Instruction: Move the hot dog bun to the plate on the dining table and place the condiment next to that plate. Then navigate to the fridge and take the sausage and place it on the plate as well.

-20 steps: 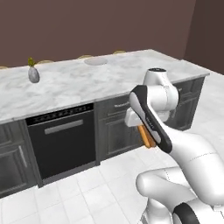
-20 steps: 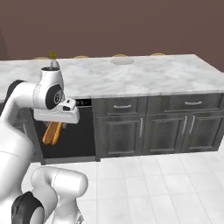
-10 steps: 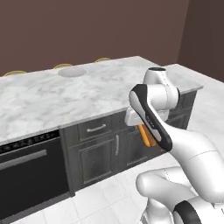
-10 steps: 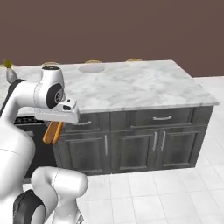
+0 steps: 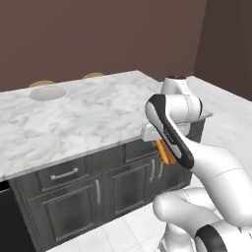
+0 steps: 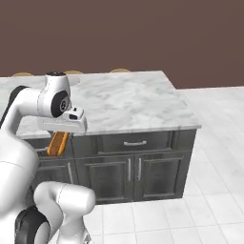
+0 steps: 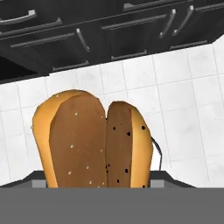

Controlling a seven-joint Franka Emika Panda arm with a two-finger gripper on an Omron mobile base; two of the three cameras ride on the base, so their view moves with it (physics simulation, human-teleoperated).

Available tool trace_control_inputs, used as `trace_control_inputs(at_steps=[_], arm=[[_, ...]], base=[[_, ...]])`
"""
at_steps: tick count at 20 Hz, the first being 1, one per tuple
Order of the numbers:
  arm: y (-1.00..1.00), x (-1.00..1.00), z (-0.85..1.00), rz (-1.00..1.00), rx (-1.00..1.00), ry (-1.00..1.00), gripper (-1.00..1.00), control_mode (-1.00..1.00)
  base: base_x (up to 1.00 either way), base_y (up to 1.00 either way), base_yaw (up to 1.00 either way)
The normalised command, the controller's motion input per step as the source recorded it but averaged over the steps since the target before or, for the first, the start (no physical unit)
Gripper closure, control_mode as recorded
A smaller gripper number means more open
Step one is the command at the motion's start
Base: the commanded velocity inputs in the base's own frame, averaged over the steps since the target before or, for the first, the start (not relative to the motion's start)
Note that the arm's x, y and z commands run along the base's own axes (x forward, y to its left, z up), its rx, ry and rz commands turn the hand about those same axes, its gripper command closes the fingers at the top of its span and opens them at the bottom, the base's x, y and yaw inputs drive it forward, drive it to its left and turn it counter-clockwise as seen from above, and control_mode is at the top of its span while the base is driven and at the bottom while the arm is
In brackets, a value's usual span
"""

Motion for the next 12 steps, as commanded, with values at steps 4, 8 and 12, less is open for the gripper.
trace_control_inputs(at_steps=[4,8,12], arm=[[0.0,0.0,0.0,0.0,0.0,0.0,1.0,1.0],[0.0,0.0,0.0,0.0,0.0,0.0,1.0,1.0],[0.0,0.0,0.0,0.0,0.0,0.0,1.0,1.0]], base=[[0.64,-1.0,0.05],[0.59,-1.0,0.07],[0.6,-1.0,0.09]])
